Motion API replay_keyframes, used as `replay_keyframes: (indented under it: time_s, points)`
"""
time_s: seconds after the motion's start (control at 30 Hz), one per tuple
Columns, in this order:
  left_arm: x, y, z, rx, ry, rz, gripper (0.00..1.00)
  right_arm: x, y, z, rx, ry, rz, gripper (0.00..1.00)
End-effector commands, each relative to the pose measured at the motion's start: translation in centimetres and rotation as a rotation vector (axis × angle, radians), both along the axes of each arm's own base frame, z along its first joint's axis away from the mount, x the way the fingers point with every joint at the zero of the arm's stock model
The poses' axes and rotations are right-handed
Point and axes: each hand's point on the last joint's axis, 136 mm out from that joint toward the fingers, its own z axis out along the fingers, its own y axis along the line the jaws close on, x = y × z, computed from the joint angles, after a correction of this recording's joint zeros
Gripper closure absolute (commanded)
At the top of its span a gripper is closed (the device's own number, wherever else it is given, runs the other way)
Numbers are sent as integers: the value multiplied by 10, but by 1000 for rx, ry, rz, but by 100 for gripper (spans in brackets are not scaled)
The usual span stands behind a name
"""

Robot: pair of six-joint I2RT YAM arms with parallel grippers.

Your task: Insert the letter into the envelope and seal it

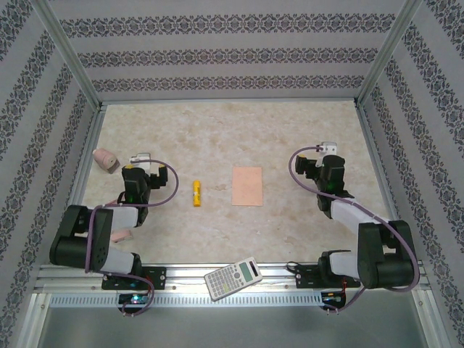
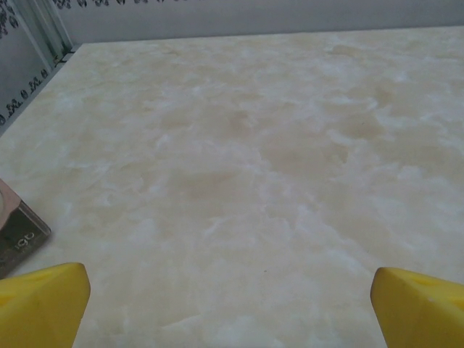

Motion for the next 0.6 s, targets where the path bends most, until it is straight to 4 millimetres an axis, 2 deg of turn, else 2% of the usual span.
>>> replay_keyframes:
  time_s: [0.0,0.1,0.27,0.37,0.57]
  points:
    - [11,5,19,9,-122,9,1,7,-7,6,-16,-81,-10,2]
    - [12,2,11,5,-125,-9,1,11,-3,8,-22,-103,24,2]
    - [15,2,4,-5,-104,-13,1,19,8,-9,-17,-107,94,2]
    - [18,2,3,-6,-97,-16,1,22,8,-17,4,-106,101,2]
    - [26,6,-1,-24,-46,-13,1,22,6,-17,18,-90,108,2]
